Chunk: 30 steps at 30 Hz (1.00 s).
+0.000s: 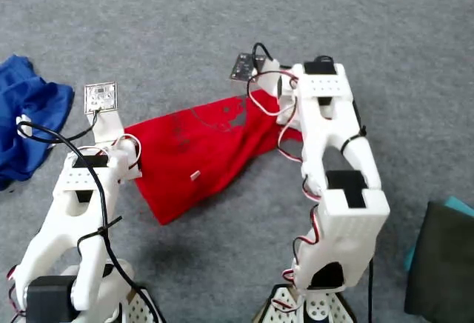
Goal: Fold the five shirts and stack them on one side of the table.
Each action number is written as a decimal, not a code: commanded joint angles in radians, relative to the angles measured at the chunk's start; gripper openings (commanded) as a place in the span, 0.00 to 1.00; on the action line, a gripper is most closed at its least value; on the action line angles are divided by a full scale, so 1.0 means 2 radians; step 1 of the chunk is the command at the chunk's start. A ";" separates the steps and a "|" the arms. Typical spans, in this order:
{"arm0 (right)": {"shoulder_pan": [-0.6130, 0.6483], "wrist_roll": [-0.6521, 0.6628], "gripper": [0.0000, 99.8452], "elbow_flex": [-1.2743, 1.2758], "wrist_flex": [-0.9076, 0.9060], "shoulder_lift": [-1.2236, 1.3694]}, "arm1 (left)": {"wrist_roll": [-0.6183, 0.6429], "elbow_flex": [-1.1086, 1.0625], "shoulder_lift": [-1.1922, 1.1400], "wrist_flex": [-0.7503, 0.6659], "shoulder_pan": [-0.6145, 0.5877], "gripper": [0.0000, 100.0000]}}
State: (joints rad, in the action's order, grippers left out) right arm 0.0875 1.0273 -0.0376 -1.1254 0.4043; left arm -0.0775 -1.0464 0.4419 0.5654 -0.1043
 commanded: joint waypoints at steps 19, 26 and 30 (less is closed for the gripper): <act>0.079 -0.053 0.01 -0.284 -0.033 0.170 | 0.000 0.007 0.002 -0.006 0.001 0.02; 0.071 -0.103 0.01 -0.421 -0.087 0.208 | 0.000 0.007 0.002 -0.006 0.001 0.02; 0.056 -0.101 0.01 -0.542 -0.229 0.204 | 0.000 0.007 0.002 -0.006 0.001 0.02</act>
State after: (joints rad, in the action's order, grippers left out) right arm 0.2348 0.8355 -0.9275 -1.4032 0.8309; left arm -0.0775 -1.0464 0.4419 0.5654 -0.1043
